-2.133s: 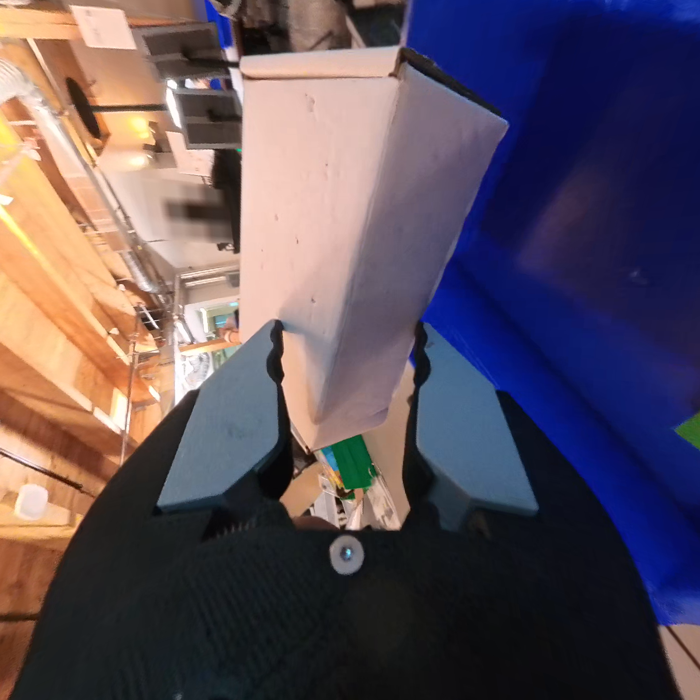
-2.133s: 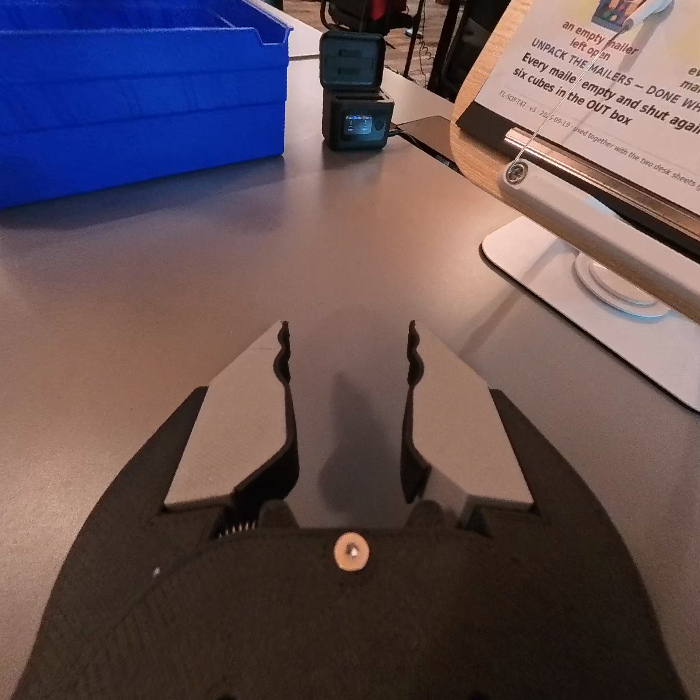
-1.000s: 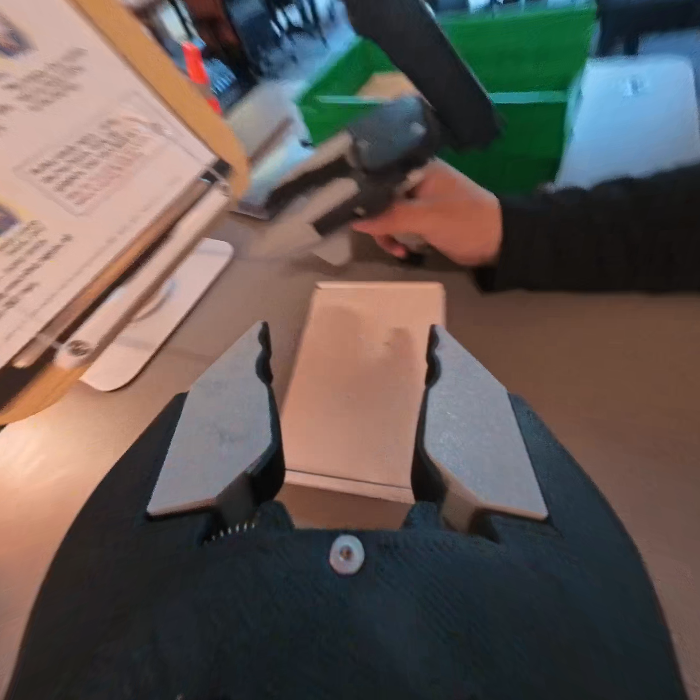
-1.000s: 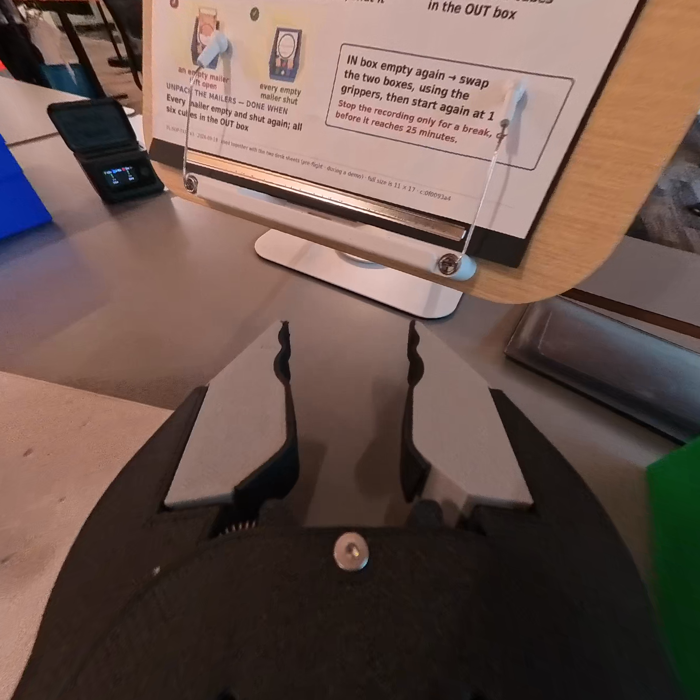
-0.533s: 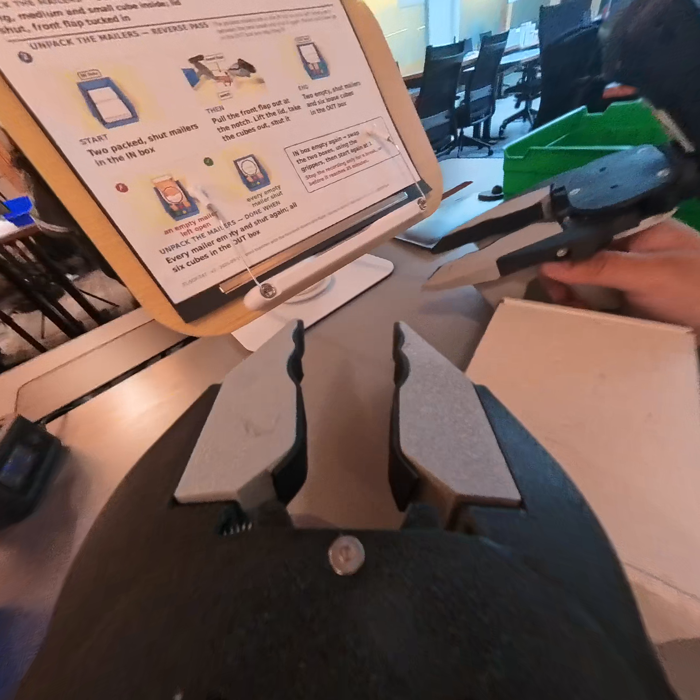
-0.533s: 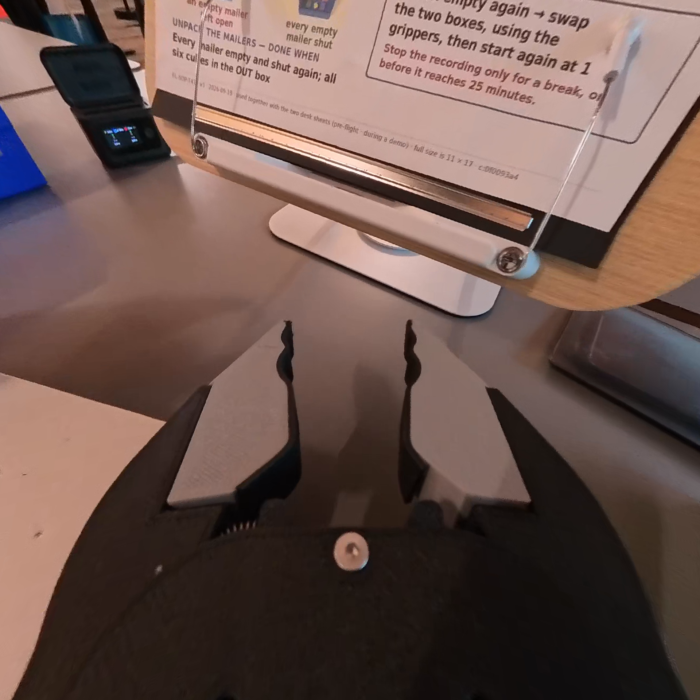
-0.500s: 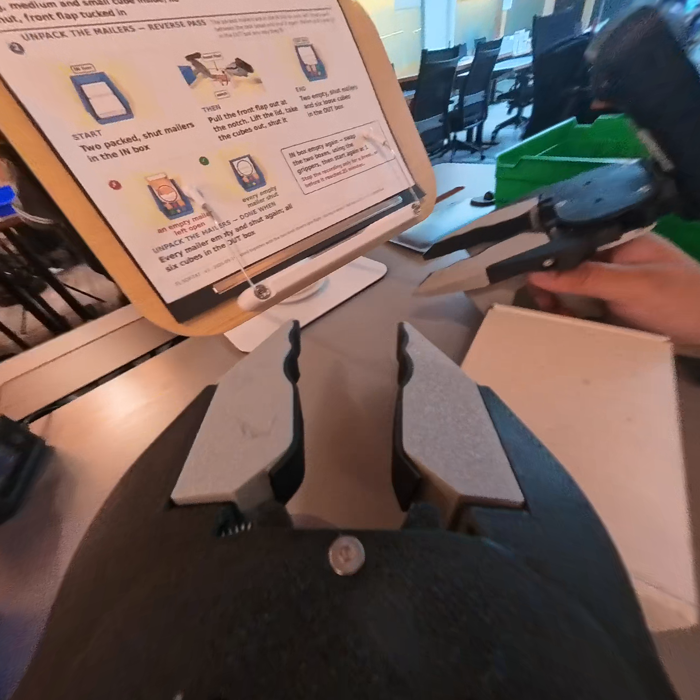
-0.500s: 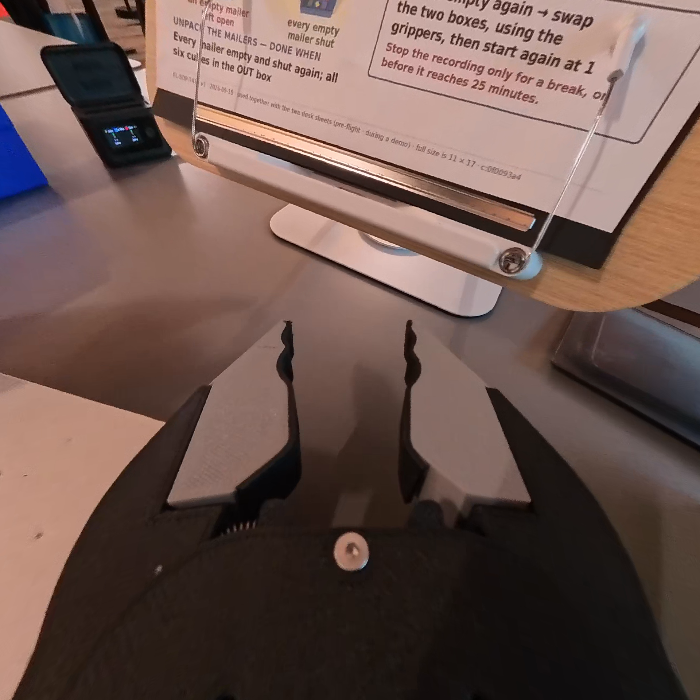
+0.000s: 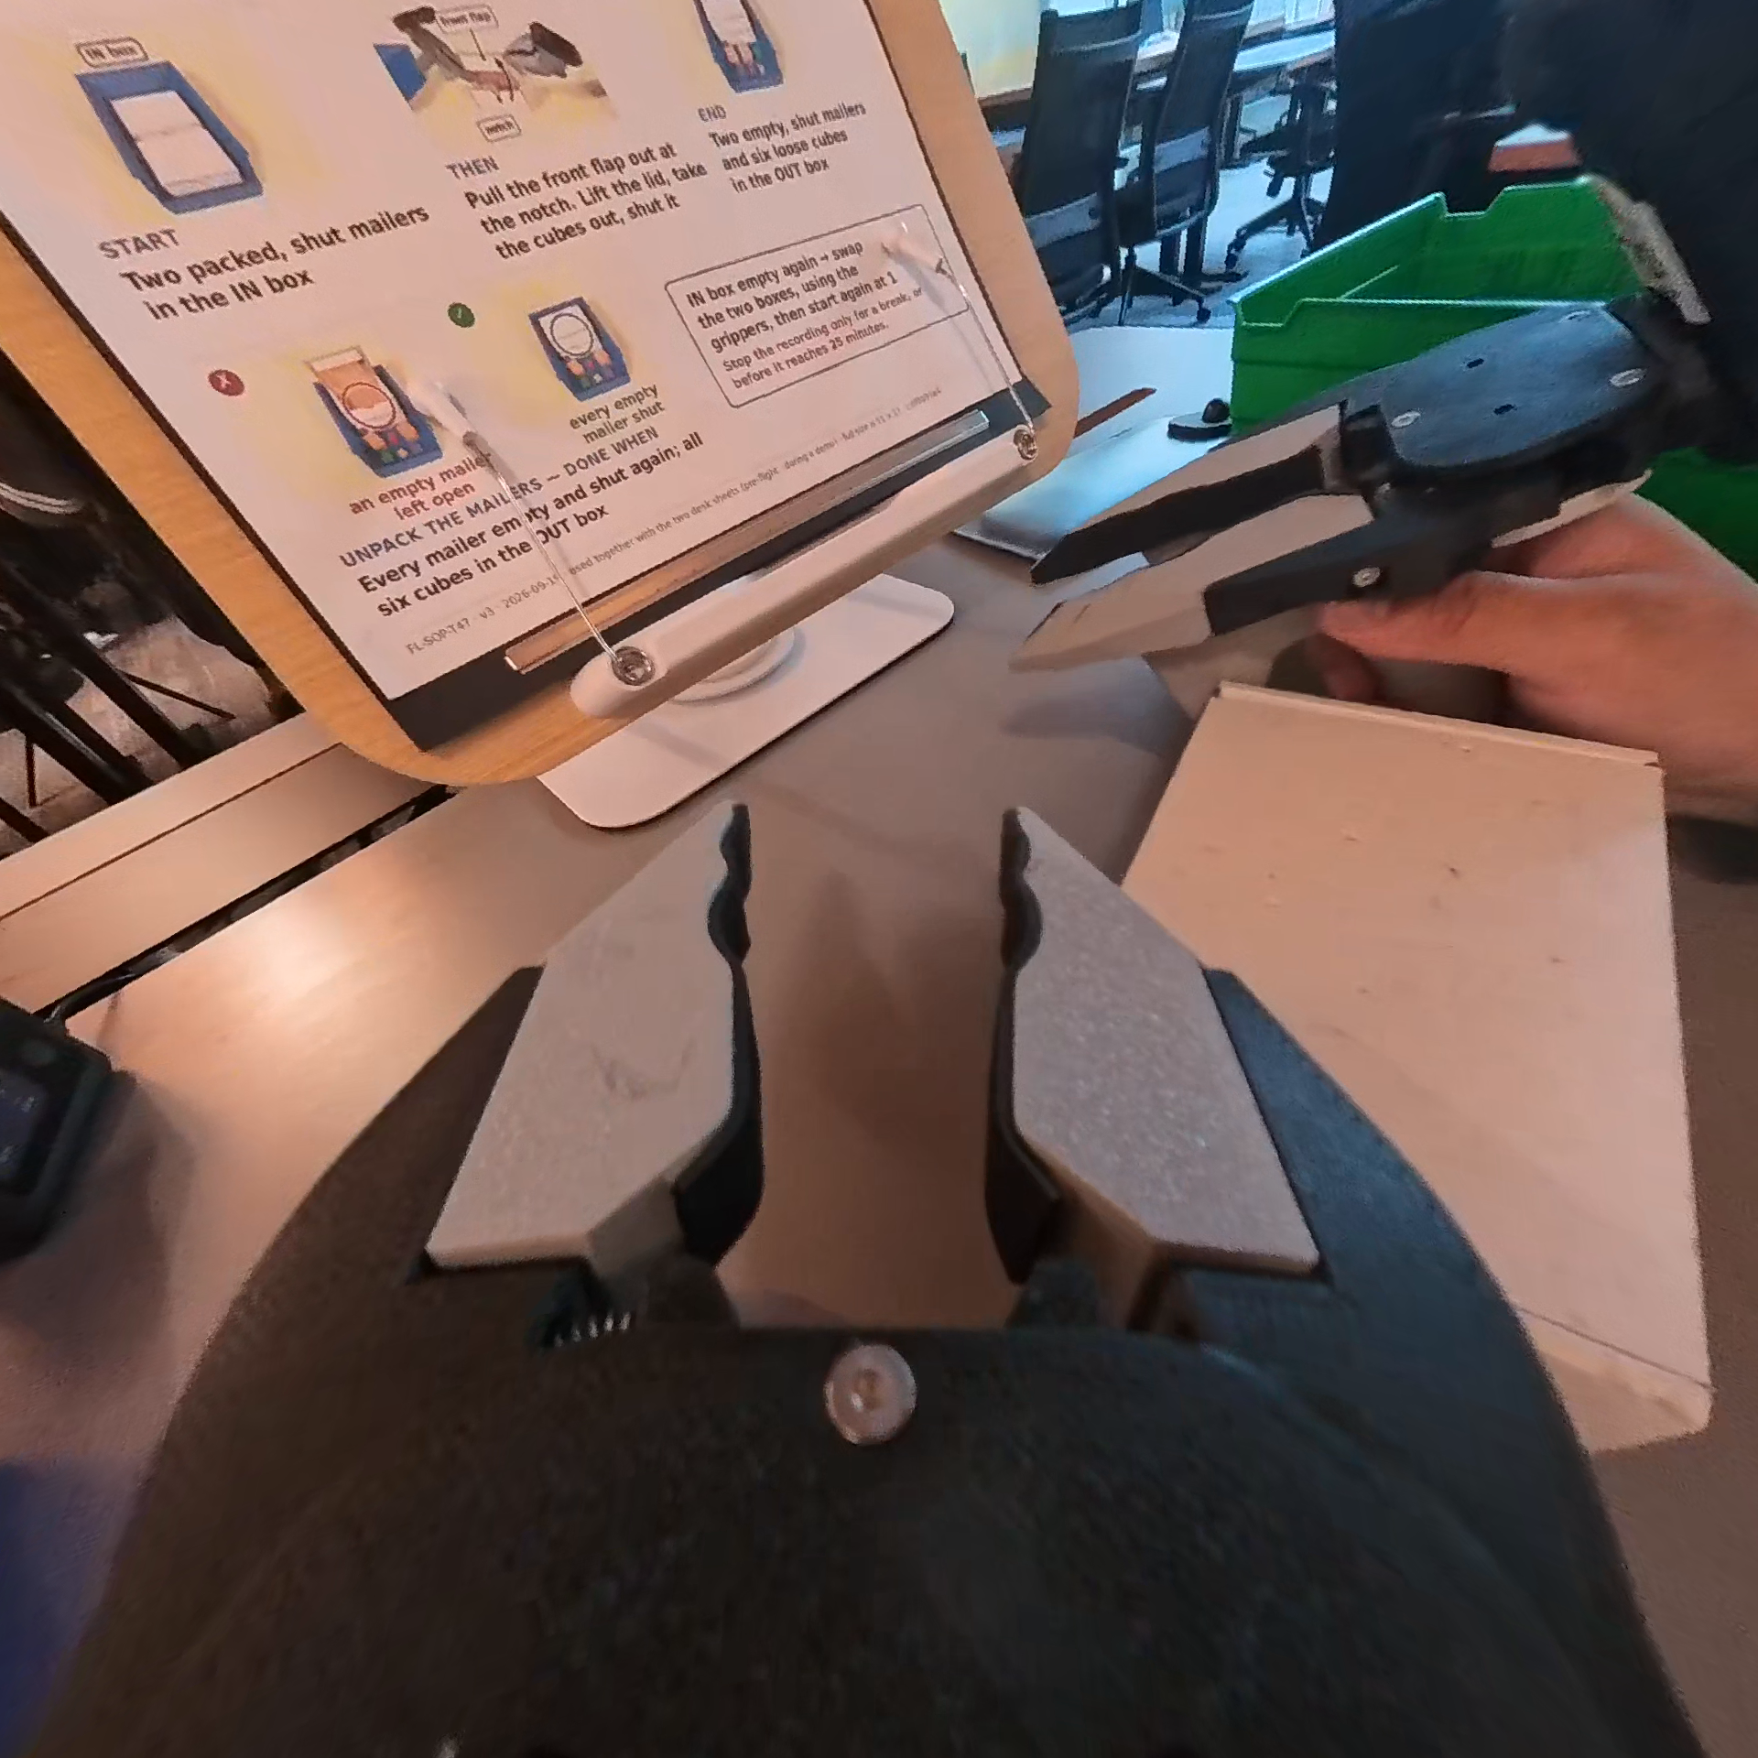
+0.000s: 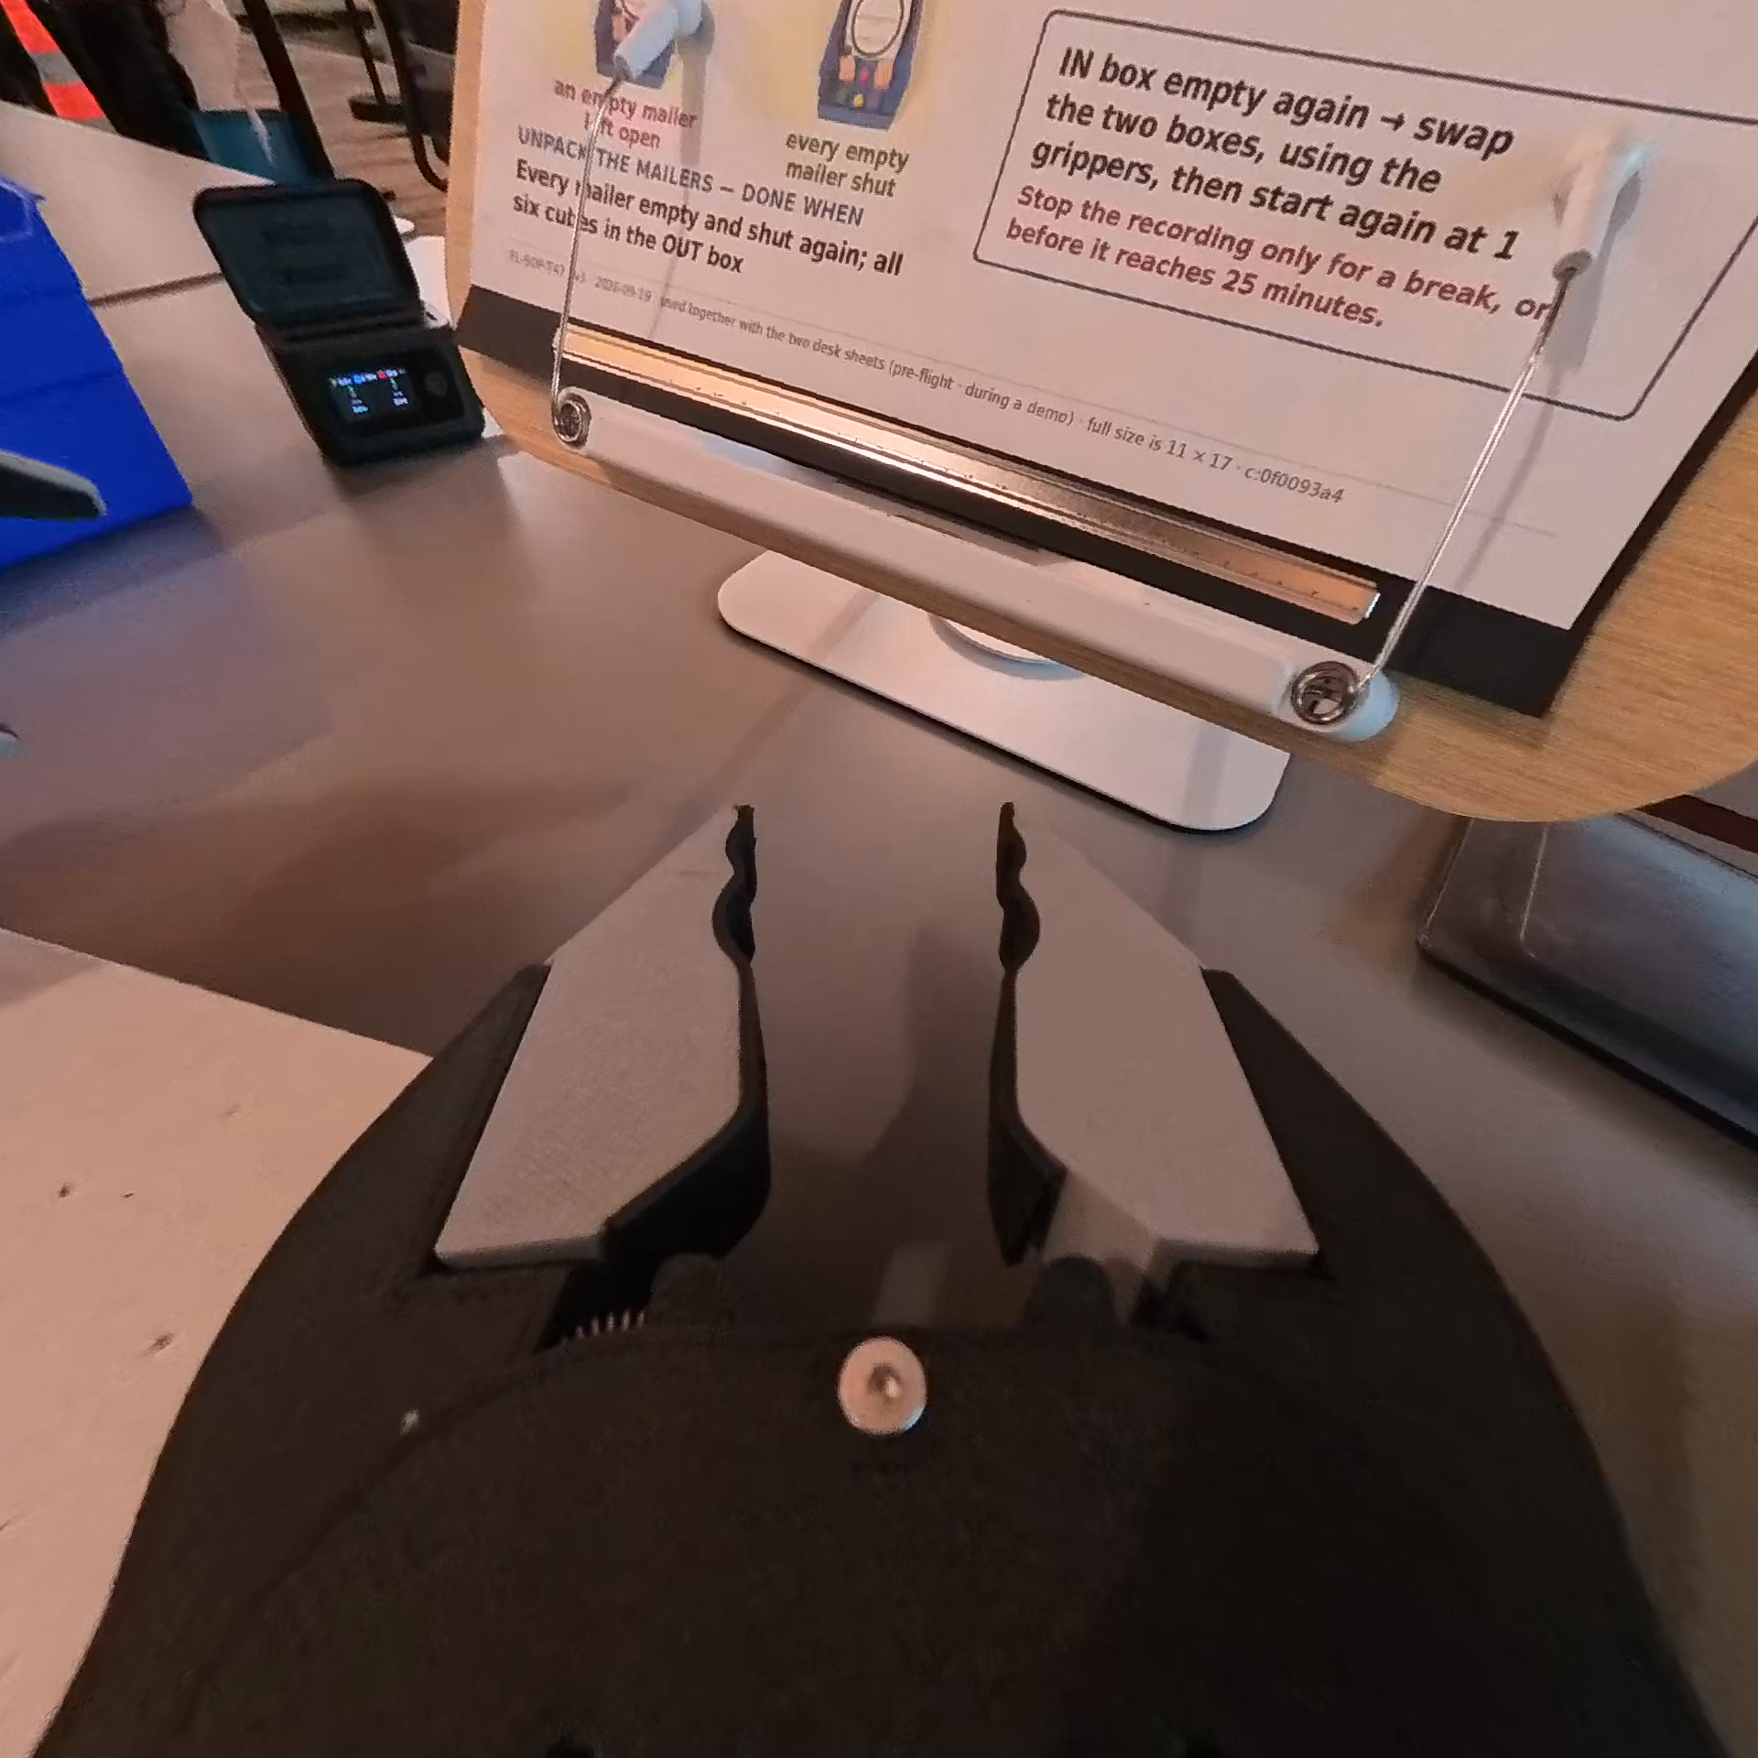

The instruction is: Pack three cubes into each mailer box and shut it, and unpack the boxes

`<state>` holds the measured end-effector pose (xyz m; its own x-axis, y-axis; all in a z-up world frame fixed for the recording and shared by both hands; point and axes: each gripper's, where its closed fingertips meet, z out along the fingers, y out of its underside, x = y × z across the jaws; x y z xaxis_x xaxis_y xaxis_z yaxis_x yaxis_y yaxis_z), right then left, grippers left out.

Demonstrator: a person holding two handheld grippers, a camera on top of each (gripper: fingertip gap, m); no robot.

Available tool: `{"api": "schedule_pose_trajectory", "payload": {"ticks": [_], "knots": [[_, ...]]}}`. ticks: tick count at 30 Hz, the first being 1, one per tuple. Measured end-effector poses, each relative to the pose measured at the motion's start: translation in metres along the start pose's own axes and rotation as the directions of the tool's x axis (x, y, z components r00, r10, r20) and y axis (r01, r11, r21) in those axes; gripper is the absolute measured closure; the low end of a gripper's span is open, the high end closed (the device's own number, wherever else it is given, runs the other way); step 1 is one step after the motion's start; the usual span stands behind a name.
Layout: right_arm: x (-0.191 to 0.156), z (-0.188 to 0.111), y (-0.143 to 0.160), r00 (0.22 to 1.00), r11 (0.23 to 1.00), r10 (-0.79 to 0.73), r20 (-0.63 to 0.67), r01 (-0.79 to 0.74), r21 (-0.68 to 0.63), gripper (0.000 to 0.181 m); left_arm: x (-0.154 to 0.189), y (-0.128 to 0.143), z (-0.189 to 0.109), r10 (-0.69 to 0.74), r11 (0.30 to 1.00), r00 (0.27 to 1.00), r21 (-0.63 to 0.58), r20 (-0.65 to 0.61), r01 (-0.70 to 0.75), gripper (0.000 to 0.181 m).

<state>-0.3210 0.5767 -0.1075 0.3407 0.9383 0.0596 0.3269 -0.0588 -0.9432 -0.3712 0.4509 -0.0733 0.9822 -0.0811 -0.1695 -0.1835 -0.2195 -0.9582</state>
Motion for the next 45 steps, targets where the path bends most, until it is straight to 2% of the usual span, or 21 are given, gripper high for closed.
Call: {"api": "schedule_pose_trajectory", "payload": {"ticks": [8,16,22,32,37,45], "knots": [[-0.001,-0.002,-0.002,1.0,1.0,0.022,0.021,-0.022,0.019,0.134,0.014,0.005,0.005,0.077,0.996,0.997,-0.038,-0.023,-0.078,0.128],[-0.002,-0.001,-0.003,0.999,0.999,0.03,0.034,-0.031,0.019,0.136,0.017,0.009,0.006,0.001,0.998,0.998,-0.057,-0.067,-0.005,0.128],[-0.002,-0.003,-0.006,0.999,0.998,0.044,0.015,-0.044,0.041,0.14,0.012,0.009,0.004,0.047,0.997,0.999,-0.054,-0.027,-0.049,0.128],[-0.015,-0.003,-0.011,0.999,0.997,0.03,0.025,-0.032,0.065,0.142,-0.007,0.011,-0.006,-0.013,0.999,1.0,-0.048,0.028,0.014,0.126],[-0.017,-0.004,-0.012,0.999,0.996,0.038,0.033,-0.04,0.074,0.142,-0.004,0.013,-0.005,-0.069,0.997,0.998,-0.047,-0.009,0.069,0.127],[-0.02,-0.003,-0.011,0.998,0.996,0.05,0.039,-0.053,0.071,0.144,-0.005,0.015,-0.005,-0.046,0.997,0.999,-0.059,-0.01,0.045,0.126]]}}
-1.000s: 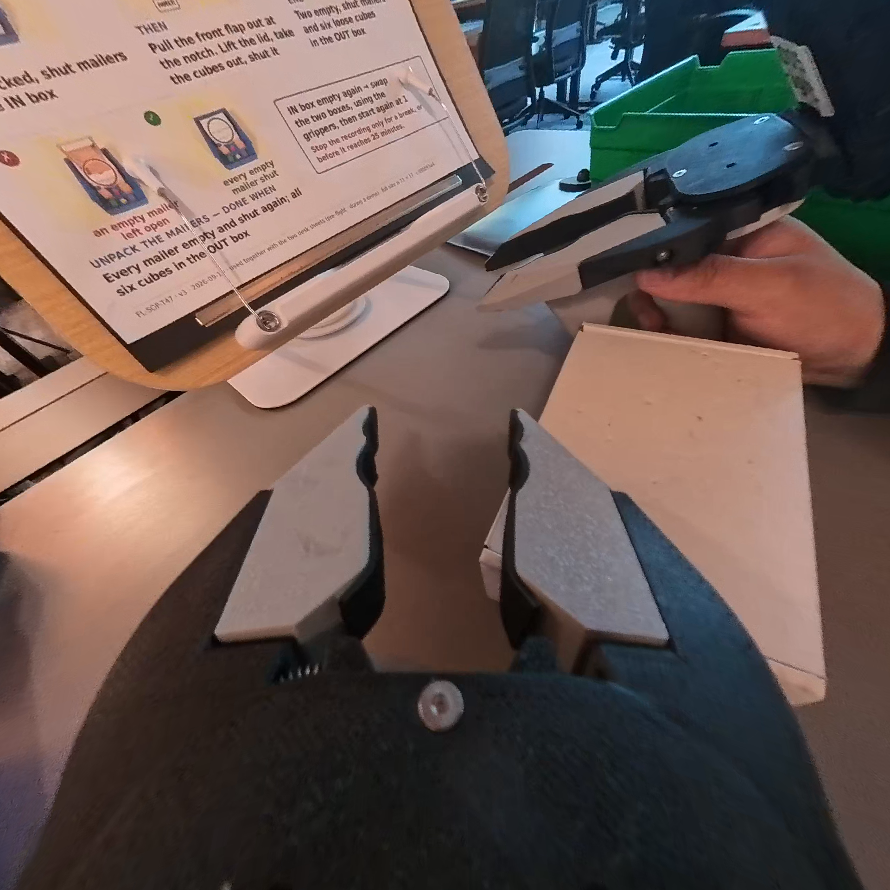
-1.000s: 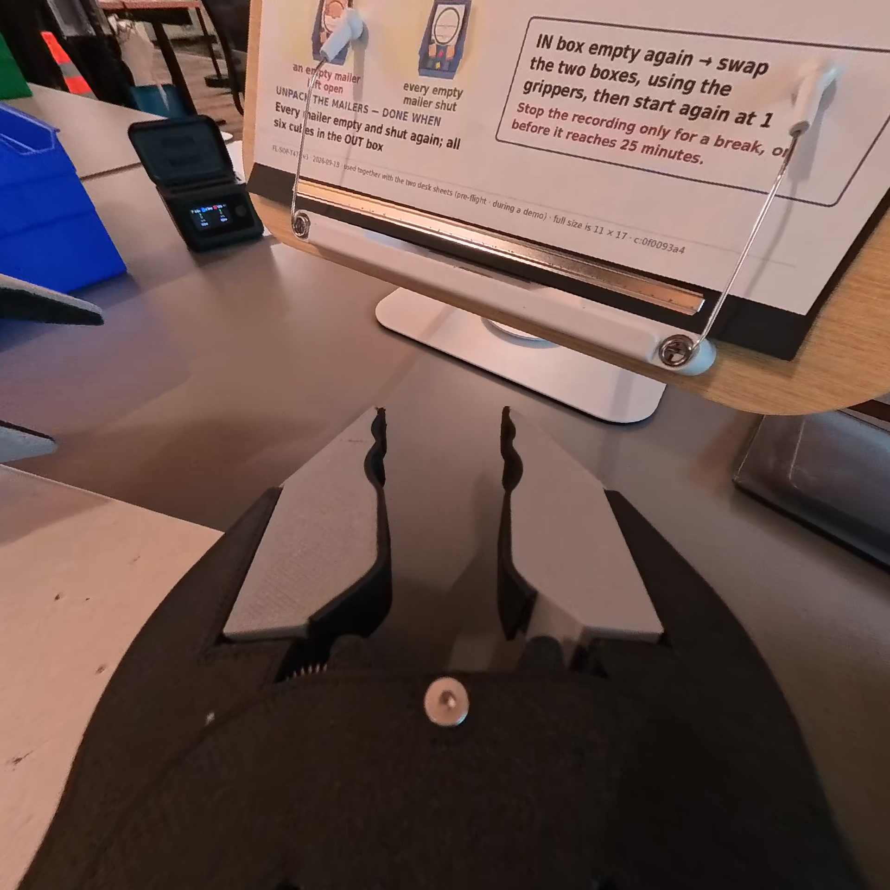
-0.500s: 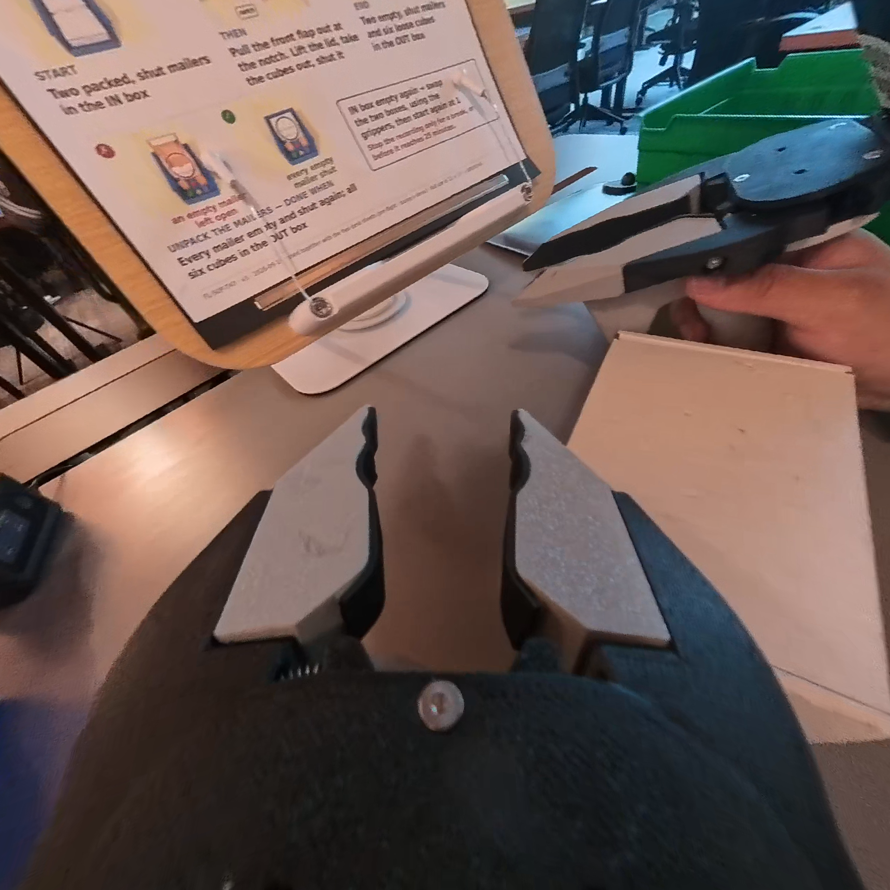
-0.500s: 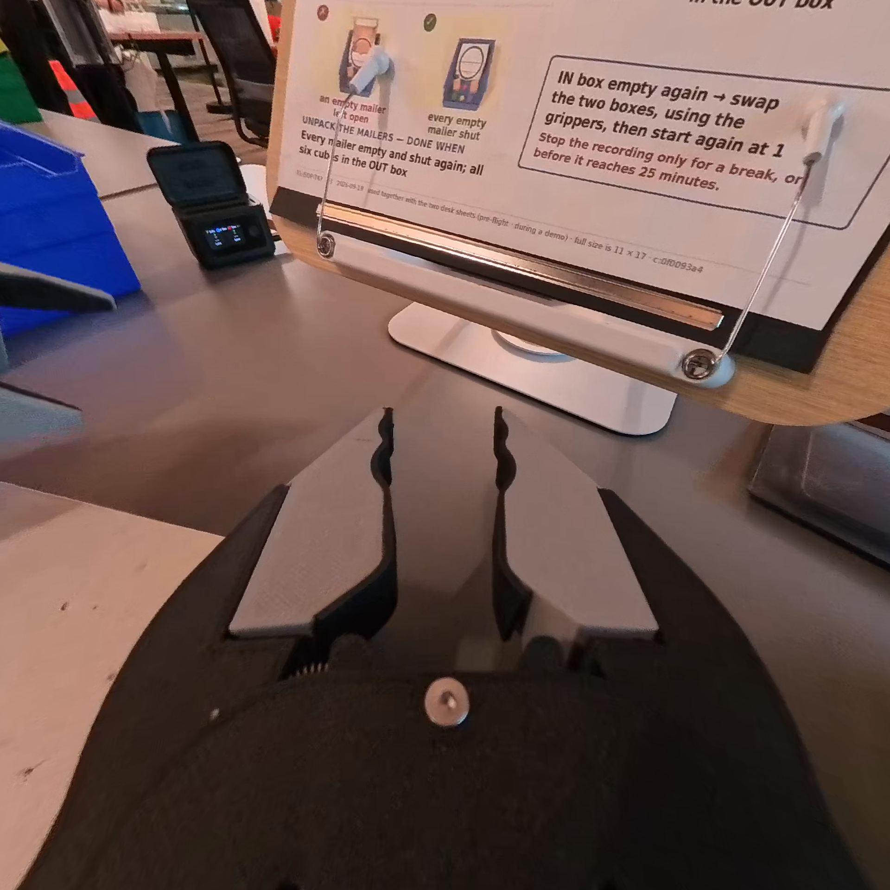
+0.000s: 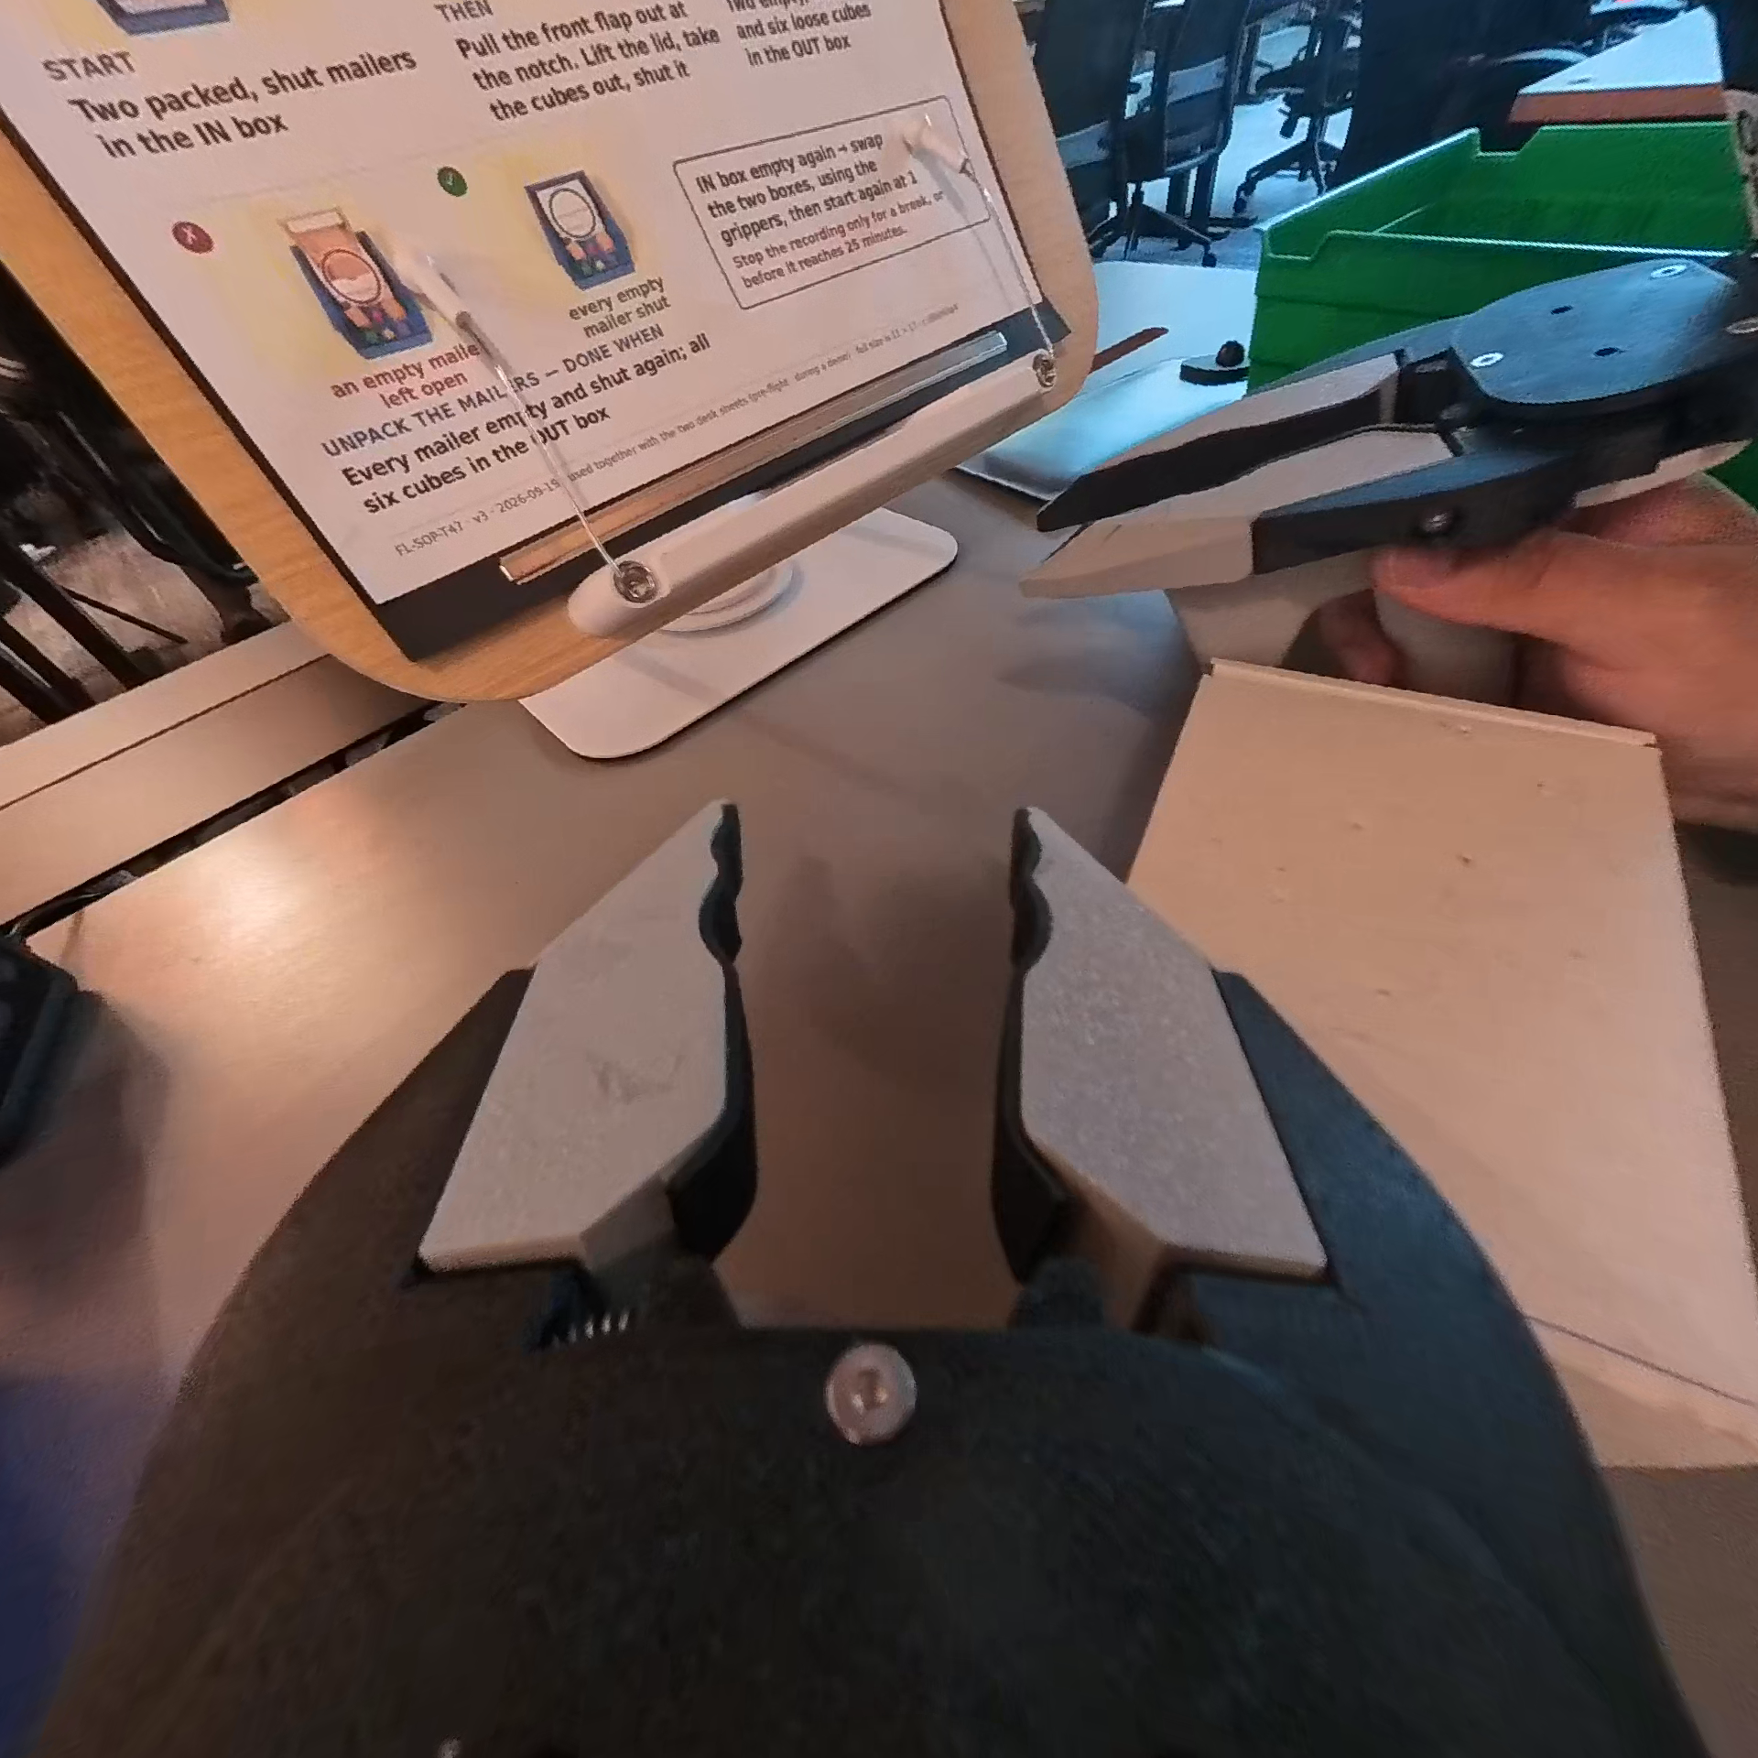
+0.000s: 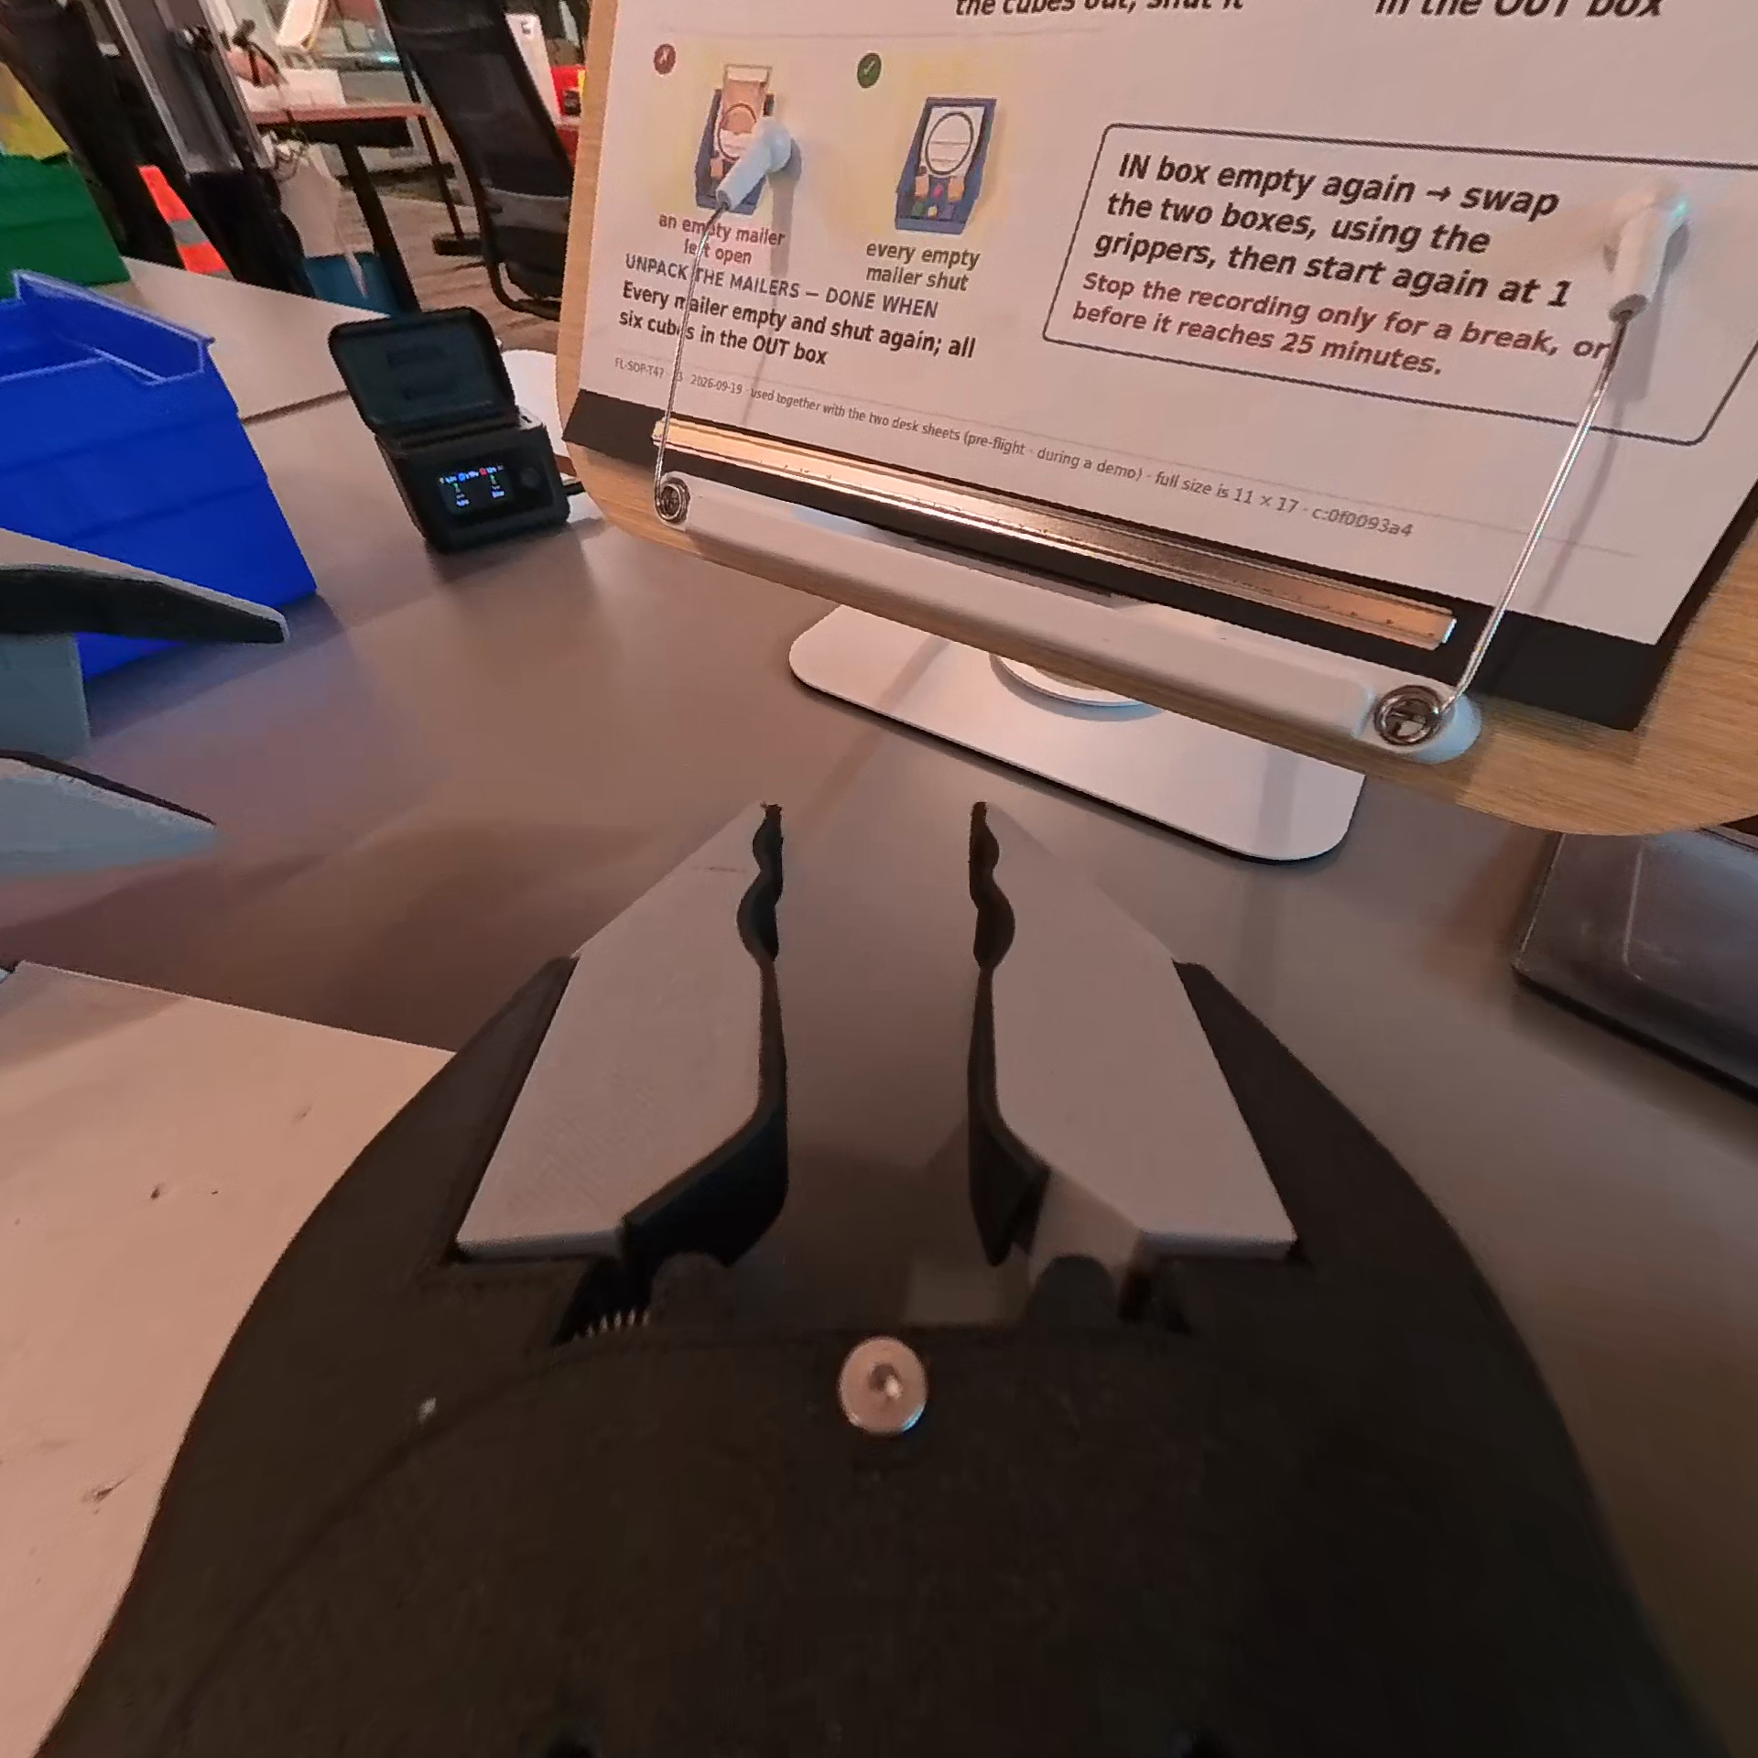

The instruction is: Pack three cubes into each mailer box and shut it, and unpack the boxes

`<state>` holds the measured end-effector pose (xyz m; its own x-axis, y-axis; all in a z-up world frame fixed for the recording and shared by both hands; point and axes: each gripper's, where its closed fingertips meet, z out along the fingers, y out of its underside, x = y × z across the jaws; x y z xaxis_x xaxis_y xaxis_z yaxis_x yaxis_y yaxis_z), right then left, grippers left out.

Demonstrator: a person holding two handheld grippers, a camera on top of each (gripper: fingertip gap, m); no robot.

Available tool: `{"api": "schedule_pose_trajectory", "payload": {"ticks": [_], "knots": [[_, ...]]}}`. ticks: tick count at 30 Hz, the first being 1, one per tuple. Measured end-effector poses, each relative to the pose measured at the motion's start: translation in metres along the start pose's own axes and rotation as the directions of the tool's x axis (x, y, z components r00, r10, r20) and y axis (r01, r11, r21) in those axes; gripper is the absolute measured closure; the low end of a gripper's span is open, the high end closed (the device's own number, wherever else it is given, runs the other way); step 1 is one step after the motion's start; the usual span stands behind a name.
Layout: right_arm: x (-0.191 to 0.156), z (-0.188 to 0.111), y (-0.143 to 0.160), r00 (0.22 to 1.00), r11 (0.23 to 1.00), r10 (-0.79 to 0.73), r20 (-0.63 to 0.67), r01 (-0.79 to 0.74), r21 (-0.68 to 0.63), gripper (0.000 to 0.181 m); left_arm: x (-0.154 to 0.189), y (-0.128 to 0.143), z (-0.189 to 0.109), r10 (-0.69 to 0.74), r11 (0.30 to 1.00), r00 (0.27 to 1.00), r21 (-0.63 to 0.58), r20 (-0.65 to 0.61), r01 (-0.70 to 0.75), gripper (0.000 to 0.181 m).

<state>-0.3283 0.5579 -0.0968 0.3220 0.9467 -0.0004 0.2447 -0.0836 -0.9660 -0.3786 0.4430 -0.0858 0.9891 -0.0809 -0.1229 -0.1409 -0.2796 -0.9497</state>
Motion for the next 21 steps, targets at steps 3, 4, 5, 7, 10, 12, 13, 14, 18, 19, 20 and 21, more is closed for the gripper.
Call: {"api": "schedule_pose_trajectory", "payload": {"ticks": [3,4,5,7,10,12,13,14,18,19,20,21], "knots": [[0.001,-0.002,-0.001,1.0,1.0,0.015,0.009,-0.016,0.013,0.141,-0.003,0.0,-0.001,-0.003,1.0,1.0,-0.009,0.004,0.003,0.122],[0.001,-0.004,-0.001,1.0,1.0,0.018,0.01,-0.019,0.015,0.14,-0.004,-0.003,-0.003,0.003,1.0,1.0,0.0,0.012,-0.003,0.123],[0.002,-0.006,-0.001,1.0,1.0,0.017,0.008,-0.017,0.016,0.138,-0.005,-0.005,-0.004,0.009,1.0,1.0,0.009,0.018,-0.009,0.124],[0.005,-0.012,-0.001,1.0,1.0,0.003,-0.002,-0.003,0.028,0.134,-0.007,-0.006,-0.004,0.024,1.0,0.999,0.011,0.031,-0.024,0.125],[0.001,-0.024,-0.004,0.998,0.997,-0.037,0.043,0.034,0.07,0.129,-0.009,0.0,-0.002,0.051,0.999,0.998,-0.018,0.046,-0.05,0.124],[0.001,-0.029,-0.009,0.998,0.993,-0.048,0.046,0.043,0.114,0.129,-0.013,0.002,-0.002,0.078,0.996,0.995,-0.039,0.066,-0.076,0.123],[0.003,-0.03,-0.01,0.998,0.992,-0.044,0.036,0.039,0.121,0.128,-0.015,0.003,-0.002,0.09,0.995,0.993,-0.047,0.076,-0.087,0.123],[0.006,-0.03,-0.01,0.999,0.992,-0.038,0.024,0.035,0.12,0.128,-0.016,0.003,-0.003,0.099,0.994,0.992,-0.051,0.083,-0.095,0.123],[0.007,-0.03,-0.01,0.998,0.99,-0.066,-0.002,0.066,0.123,0.133,-0.018,0.004,-0.004,0.108,0.993,0.99,-0.066,0.09,-0.103,0.124],[0.006,-0.03,-0.009,0.997,0.99,-0.08,-0.007,0.08,0.119,0.133,-0.018,0.005,-0.004,0.107,0.992,0.99,-0.072,0.089,-0.101,0.124],[0.005,-0.029,-0.009,0.995,0.989,-0.095,-0.014,0.095,0.114,0.133,-0.018,0.006,-0.003,0.104,0.992,0.991,-0.079,0.085,-0.098,0.124],[0.004,-0.028,-0.009,0.994,0.988,-0.108,-0.02,0.11,0.108,0.133,-0.017,0.007,-0.003,0.102,0.992,0.992,-0.085,0.078,-0.095,0.124]]}}
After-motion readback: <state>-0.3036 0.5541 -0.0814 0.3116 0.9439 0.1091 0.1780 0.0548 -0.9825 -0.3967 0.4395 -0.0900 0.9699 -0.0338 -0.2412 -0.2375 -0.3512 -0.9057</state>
